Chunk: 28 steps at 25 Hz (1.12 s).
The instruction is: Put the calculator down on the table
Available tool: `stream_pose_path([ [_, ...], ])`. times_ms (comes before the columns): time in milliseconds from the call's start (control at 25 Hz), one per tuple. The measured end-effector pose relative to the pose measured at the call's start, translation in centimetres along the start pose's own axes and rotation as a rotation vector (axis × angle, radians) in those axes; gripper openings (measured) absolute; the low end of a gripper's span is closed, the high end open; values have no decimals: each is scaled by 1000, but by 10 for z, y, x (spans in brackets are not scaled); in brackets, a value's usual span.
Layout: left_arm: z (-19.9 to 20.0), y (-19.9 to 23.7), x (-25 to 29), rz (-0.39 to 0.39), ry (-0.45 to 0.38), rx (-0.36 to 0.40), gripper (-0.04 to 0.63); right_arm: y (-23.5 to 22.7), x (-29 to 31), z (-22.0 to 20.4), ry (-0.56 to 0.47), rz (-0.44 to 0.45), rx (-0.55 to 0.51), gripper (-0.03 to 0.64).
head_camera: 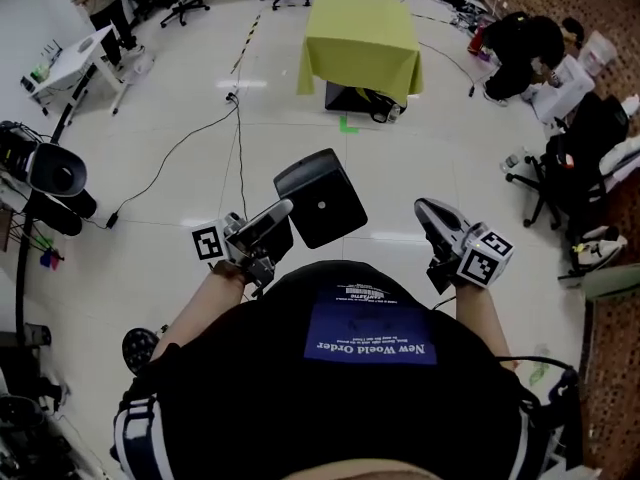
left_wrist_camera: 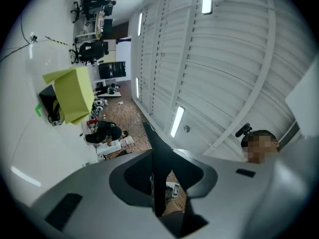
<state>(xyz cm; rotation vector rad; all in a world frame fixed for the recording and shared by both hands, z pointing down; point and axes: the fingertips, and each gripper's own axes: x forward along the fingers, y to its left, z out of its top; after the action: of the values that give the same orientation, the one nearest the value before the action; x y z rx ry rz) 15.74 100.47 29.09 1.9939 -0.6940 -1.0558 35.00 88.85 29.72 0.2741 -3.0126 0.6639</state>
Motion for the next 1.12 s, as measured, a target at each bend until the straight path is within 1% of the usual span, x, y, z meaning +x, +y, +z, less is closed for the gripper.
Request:
stream_pose_path([
  [120,2,11,41,2,-11,53,127,-40,-6,23,15,42,-40,-12],
  [200,3,23,69,5,-32,69,127,-68,-11,34,20,62,-56,-12],
  [320,3,39,108,16,-45,69,127,-102,-15,50,22,92,-64,-12],
  [440,10,48,130,35,-25,67,127,-125,-11,61,13,99,-48,-12],
  [600,24,68,143,48,-2,43,127,-145,-2,63,8,79,-23,-12],
  [720,36,91,154,38,15,16,127,-160,7,63,19,56,-16,-12],
  [840,59,111,162,3,40,0,127,-174,23,73,22,17,-37,-12],
  [920,84,123,166,-28,51,-5,127,-181,41,87,14,-13,-65,-12],
  [1120,172,139,163,-74,64,-3,127,-191,113,128,-22,-49,-100,-12],
])
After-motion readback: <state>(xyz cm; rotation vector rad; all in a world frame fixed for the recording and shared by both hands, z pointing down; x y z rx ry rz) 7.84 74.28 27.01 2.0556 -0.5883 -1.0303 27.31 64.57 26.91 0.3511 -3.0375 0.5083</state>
